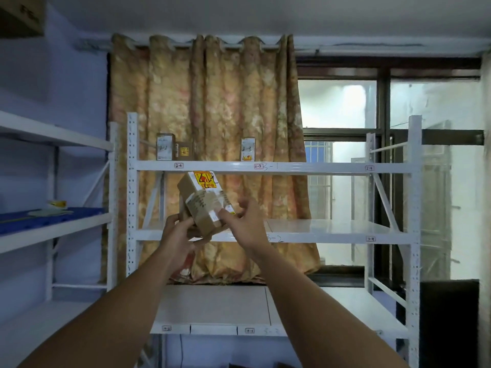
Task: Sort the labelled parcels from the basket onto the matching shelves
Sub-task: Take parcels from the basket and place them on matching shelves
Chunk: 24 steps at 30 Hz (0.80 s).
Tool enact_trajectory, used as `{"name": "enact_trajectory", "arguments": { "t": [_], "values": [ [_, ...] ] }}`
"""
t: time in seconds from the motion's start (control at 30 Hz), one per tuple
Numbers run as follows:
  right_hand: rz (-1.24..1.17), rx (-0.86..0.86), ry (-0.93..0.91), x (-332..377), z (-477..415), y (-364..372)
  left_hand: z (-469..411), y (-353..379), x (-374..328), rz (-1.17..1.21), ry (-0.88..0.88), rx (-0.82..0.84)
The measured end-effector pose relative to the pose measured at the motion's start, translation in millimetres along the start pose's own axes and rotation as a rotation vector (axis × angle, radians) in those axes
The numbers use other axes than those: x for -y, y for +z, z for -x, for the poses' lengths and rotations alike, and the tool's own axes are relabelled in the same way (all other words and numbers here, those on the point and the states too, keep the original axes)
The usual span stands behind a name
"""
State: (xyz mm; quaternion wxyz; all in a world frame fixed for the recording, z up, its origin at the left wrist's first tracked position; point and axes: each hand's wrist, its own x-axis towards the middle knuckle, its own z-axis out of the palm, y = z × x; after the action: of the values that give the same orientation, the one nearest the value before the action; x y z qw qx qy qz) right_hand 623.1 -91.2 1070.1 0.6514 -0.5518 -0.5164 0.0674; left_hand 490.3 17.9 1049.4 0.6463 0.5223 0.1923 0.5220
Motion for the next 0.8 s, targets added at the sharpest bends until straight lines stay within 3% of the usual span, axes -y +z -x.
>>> {"name": "enact_trajectory", "arguments": {
  "t": [0.1,0.17,0.43,0.6,0.8],
  "values": [
    [-0.166,0.272,0.222,16,-2,4,-2,-12,-10,0.046,0.006,-0.001],
    [-0.260,0.323,0.242,18,-2,11,-1,-17,-18,0.063,0.012,0.006],
    [-0.444,0.117,0.165,9,-4,16,-1,-60,-34,-0.055,-0.006,-0.065],
    [-0.615,-0.087,0.228,15,-22,8,-6,-85,-38,-0.089,0.047,-0.157],
    [-0.625,-0.115,0.302,7,-17,-8,6,-79,-45,0.022,0.002,-0.114]
  ]
}}
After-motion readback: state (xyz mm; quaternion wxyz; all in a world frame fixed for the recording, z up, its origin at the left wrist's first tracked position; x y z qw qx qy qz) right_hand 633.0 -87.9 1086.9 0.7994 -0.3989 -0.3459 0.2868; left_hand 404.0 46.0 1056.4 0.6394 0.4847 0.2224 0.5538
